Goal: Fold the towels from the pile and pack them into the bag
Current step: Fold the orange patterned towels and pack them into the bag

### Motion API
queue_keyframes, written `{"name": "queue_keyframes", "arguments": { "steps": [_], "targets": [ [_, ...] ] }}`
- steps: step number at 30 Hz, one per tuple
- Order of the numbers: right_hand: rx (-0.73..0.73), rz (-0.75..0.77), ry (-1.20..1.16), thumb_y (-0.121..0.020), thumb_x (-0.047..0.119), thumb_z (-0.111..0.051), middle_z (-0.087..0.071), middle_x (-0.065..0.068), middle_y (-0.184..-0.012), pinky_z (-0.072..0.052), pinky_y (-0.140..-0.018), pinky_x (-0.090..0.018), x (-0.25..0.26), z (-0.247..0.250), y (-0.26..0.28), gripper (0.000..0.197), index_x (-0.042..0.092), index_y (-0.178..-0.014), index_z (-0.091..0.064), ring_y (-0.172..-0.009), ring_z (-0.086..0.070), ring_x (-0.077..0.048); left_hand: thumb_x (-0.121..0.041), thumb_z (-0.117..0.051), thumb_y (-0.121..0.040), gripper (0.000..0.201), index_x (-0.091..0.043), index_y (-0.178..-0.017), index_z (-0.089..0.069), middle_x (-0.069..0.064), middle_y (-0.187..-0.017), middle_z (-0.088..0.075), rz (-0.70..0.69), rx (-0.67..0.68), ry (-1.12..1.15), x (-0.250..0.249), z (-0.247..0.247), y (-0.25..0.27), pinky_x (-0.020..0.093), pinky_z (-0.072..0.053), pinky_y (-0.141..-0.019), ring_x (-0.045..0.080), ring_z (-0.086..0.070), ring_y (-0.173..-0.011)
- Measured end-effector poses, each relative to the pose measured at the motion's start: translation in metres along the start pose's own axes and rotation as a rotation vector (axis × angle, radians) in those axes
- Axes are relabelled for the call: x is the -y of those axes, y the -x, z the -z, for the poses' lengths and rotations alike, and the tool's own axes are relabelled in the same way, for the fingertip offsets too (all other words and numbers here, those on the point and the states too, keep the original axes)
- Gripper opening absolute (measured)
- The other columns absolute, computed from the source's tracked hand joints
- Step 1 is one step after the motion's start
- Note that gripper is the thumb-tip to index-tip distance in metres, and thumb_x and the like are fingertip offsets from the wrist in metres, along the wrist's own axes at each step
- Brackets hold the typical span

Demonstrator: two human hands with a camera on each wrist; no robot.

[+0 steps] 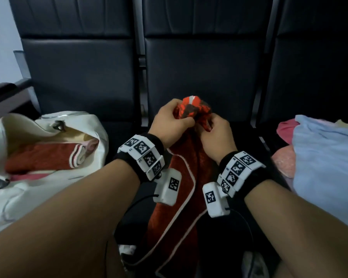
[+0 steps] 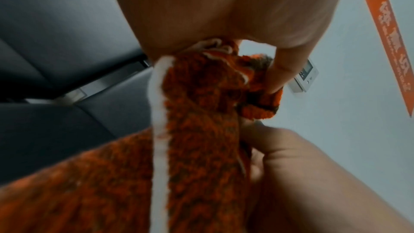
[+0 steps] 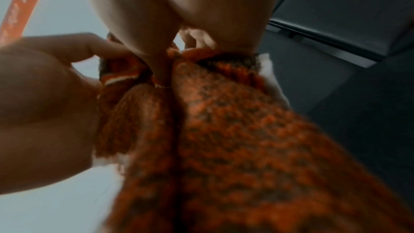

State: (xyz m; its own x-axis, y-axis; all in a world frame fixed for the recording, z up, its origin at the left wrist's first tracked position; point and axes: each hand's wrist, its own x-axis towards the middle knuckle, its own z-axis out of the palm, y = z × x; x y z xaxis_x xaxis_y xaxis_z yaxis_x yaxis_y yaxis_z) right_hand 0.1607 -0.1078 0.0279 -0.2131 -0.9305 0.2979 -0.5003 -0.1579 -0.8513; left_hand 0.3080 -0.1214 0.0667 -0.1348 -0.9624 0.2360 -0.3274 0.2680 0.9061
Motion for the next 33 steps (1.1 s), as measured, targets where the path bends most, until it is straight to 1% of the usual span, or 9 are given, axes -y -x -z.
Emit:
{"name": "queue_keyframes", "arguments": {
  "steps": [5,9,12,14,18,23,25,30,33],
  "targets": [
    [-0.033,-0.092,0.087,-0.087,0.018,-0.066,-0.069,0.002,-0.089,-0.052,-0.079,-0.035,-0.028,-0.016,-0.004,0.011,0.016,-0.098,-0.065,-0.09,-0.067,-0.021,-0.055,-0.067,-0.085,0.029,-0.027,-0.083,-0.07,-0.007,-0.079,-0.069,0.064,0.01,0.162,0.045,-0.017,-0.003,0.033,-0.052,-0.073,0.01,-0.066,-0.075],
    [-0.047,-0.082,0.186,-0.085,0.012,-0.063,-0.061,0.008,-0.083,-0.038,-0.069,-0.023,-0.032,-0.026,-0.018,0.014,0.019,-0.097,-0.063,-0.085,-0.06,-0.017,-0.038,-0.07,-0.09,0.023,-0.024,-0.073,-0.061,-0.01,-0.069,-0.063,0.051,-0.03,-0.042,0.069,-0.024,-0.013,0.031,-0.05,-0.071,0.007,-0.059,-0.068],
    [-0.093,-0.115,0.213,-0.08,0.01,-0.064,-0.069,0.002,-0.091,-0.045,-0.075,-0.028,-0.037,-0.031,-0.029,0.019,0.021,-0.095,-0.062,-0.093,-0.065,-0.023,-0.03,-0.069,-0.087,0.025,-0.029,-0.068,-0.054,-0.013,-0.061,-0.057,0.027,-0.087,-0.14,0.074,-0.017,-0.022,0.03,-0.047,-0.066,0.007,-0.056,-0.063],
    [-0.113,-0.158,0.226,-0.075,0.013,-0.07,-0.071,0.001,-0.088,-0.052,-0.08,-0.033,-0.04,-0.036,-0.035,0.016,0.024,-0.085,-0.063,-0.092,-0.067,-0.024,-0.026,-0.065,-0.087,0.022,-0.03,-0.07,-0.051,-0.011,-0.061,-0.055,0.048,-0.159,-0.257,0.078,-0.01,-0.025,0.033,-0.049,-0.071,0.012,-0.058,-0.069],
    [-0.077,-0.21,0.243,-0.069,0.035,-0.085,-0.067,0.009,-0.07,-0.051,-0.067,-0.028,-0.043,-0.043,-0.039,0.025,0.023,-0.067,-0.063,-0.074,-0.067,-0.015,-0.024,-0.058,-0.088,0.011,-0.032,-0.084,-0.051,-0.011,-0.07,-0.055,0.049,-0.256,-0.431,0.079,0.005,-0.023,0.047,-0.047,-0.091,0.026,-0.06,-0.088],
    [-0.066,-0.203,0.269,-0.066,0.029,-0.087,-0.067,0.007,-0.068,-0.052,-0.064,-0.028,-0.042,-0.047,-0.037,0.027,0.022,-0.067,-0.061,-0.071,-0.068,-0.017,-0.023,-0.055,-0.092,0.009,-0.031,-0.092,-0.05,-0.01,-0.078,-0.058,0.036,-0.256,-0.538,0.083,0.014,-0.018,0.037,-0.036,-0.09,0.017,-0.051,-0.079],
    [-0.041,-0.175,0.238,-0.065,0.023,-0.087,-0.067,0.008,-0.069,-0.05,-0.065,-0.026,-0.038,-0.046,-0.033,0.026,0.024,-0.069,-0.062,-0.073,-0.068,-0.015,-0.025,-0.055,-0.093,0.008,-0.031,-0.093,-0.049,-0.011,-0.073,-0.055,0.027,-0.252,-0.565,0.081,0.011,-0.016,0.034,-0.03,-0.089,0.016,-0.048,-0.076],
    [0.181,-0.144,-0.093,-0.065,0.025,-0.089,-0.077,0.0,-0.08,-0.061,-0.079,-0.039,-0.023,-0.047,-0.018,0.035,0.02,-0.094,-0.072,-0.077,-0.074,-0.015,-0.034,-0.056,-0.096,0.017,-0.04,-0.108,-0.066,-0.013,-0.093,-0.069,-0.049,-0.128,-0.409,0.081,0.001,-0.012,0.038,-0.05,-0.08,0.017,-0.064,-0.094],
    [0.19,-0.159,-0.138,-0.079,0.025,-0.084,-0.065,0.007,-0.059,-0.053,-0.062,-0.03,-0.021,-0.046,-0.015,0.022,0.013,-0.094,-0.072,-0.055,-0.062,-0.007,-0.032,-0.054,-0.098,0.028,-0.047,-0.116,-0.069,-0.01,-0.109,-0.071,-0.117,-0.089,-0.341,0.088,-0.002,-0.014,0.04,-0.051,-0.095,0.014,-0.065,-0.106]
  ]
}}
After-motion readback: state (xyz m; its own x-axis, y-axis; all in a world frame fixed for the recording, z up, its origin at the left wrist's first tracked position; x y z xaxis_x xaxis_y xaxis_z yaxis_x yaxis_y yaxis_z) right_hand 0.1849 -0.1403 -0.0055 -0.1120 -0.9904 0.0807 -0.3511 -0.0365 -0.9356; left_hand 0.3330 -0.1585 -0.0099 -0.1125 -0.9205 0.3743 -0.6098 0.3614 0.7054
